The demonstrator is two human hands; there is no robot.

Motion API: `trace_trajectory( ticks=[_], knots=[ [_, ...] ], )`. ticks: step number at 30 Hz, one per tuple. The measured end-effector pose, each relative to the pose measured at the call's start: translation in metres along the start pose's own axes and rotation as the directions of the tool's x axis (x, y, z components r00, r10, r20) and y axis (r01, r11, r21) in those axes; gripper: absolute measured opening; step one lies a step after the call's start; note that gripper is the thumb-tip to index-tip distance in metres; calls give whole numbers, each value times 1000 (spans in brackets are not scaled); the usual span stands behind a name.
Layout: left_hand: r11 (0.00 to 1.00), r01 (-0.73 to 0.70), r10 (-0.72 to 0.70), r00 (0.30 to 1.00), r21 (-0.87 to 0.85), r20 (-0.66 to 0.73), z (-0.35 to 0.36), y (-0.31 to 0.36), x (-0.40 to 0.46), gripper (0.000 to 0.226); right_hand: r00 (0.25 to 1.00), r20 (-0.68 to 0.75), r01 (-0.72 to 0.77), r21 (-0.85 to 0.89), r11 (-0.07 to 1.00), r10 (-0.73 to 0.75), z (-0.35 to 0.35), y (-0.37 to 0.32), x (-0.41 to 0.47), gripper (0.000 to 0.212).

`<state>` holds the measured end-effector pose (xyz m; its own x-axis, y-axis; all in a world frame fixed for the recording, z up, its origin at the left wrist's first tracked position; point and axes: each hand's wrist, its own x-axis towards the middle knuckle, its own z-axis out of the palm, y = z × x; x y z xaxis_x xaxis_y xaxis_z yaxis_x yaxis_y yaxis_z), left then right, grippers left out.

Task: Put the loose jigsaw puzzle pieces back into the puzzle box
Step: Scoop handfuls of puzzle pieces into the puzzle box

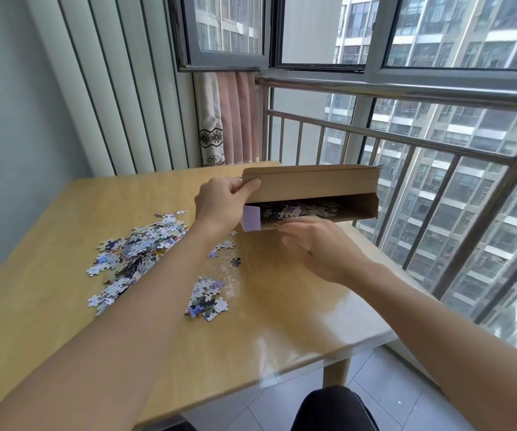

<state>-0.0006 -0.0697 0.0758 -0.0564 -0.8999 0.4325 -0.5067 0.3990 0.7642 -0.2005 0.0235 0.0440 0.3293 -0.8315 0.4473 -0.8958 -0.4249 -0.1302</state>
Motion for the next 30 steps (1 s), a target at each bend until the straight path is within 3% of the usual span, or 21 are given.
trace_trajectory(
  ticks=[5,8,14,18,23,25,27,30],
  knots=[
    [1000,2,-2,1000,6,12,0,-2,-3,31,984,130,-127,12,992,125,9,-5,13,73],
    [1000,-5,5,1000,4,25,1,-2,-5,27,971,211,-112,1,994,109,13,0,28,78],
    [1000,-14,13,999,6,29,4,-6,-10,41,904,402,-188,73,979,144,8,29,43,91],
    [999,-23,25,998,-33,58,5,-15,-11,49,916,364,-175,-16,984,169,1,49,32,81],
    [997,-51,52,998,-56,27,11,-17,-18,48,1000,-8,-11,41,999,11,2,41,-8,36],
    [997,-58,60,997,-51,48,17,-19,-24,48,996,72,-61,-12,998,62,3,46,-28,19],
    [998,-56,57,997,-28,54,25,-23,-30,50,942,247,-199,-127,972,226,6,55,-42,13],
    [1000,-25,25,998,-8,59,34,-25,-35,52,872,297,-373,-110,921,389,14,62,-57,23]
  ],
)
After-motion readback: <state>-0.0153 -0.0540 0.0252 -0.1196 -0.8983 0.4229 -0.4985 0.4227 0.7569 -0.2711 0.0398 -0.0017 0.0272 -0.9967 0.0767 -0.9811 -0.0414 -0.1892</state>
